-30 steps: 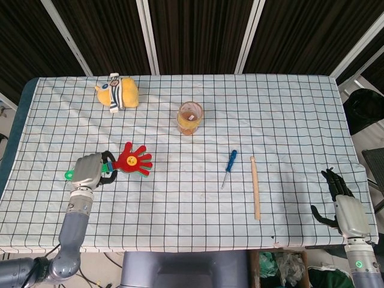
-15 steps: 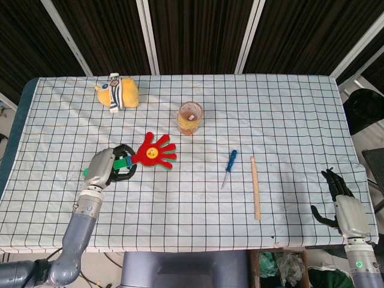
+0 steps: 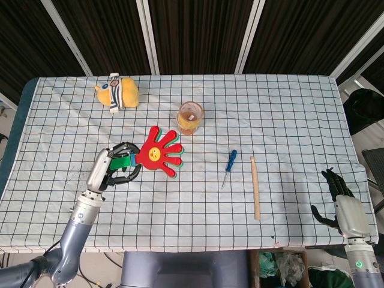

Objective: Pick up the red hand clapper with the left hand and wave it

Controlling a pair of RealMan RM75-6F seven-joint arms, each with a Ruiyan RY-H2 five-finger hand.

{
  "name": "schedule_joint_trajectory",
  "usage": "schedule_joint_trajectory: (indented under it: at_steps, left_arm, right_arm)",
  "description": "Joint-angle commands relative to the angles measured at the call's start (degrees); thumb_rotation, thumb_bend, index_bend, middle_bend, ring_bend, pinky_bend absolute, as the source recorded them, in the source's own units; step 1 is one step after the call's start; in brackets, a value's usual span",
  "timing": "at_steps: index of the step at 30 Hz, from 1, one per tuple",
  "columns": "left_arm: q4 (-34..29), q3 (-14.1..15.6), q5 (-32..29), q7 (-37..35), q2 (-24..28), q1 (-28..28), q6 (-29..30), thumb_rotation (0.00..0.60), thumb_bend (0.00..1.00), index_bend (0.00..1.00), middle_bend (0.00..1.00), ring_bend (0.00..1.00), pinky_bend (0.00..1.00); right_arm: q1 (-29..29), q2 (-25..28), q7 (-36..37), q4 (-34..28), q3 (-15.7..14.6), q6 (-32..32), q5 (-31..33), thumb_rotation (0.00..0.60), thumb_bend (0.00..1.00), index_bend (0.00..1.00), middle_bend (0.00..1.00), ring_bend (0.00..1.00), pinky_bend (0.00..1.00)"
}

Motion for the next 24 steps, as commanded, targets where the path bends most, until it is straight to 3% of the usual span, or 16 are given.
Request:
schedule_joint_trajectory:
  at_steps: [1, 14, 24]
  left_arm:
    - [1.59, 0.55, -1.87, 1.08, 0.00, -0.40, -1.46, 0.600, 0.58, 0.61, 0.79, 0.77, 0.98]
    - [8.31, 3.16, -11.77, 17.23, -0.02, -5.10, -11.99, 0.600, 0.57, 0.59, 0.77, 0.74, 0.97]
    - [12.78, 5.08, -20.60, 32.42, -3.93, -6.94, -13.31, 0.600, 0.55, 0.55, 0.72, 0.70, 0.88]
  right_arm:
    - [0.00, 0.02, 0.06, -0.07, -0.01, -0.08, 0.07, 0.600, 0.32, 0.00, 0.00, 0.01, 0.18]
    - [0.02, 0.05, 0.06, -0.17, 0.07, -0.25, 0.37, 0.600, 0.32, 0.00, 0.00, 0.01, 0.18]
    - [0.05, 0.22, 0.43, -0.22, 0.09, -0.50, 0.54, 0.600, 0.32, 0.00, 0.00, 0.01, 0.18]
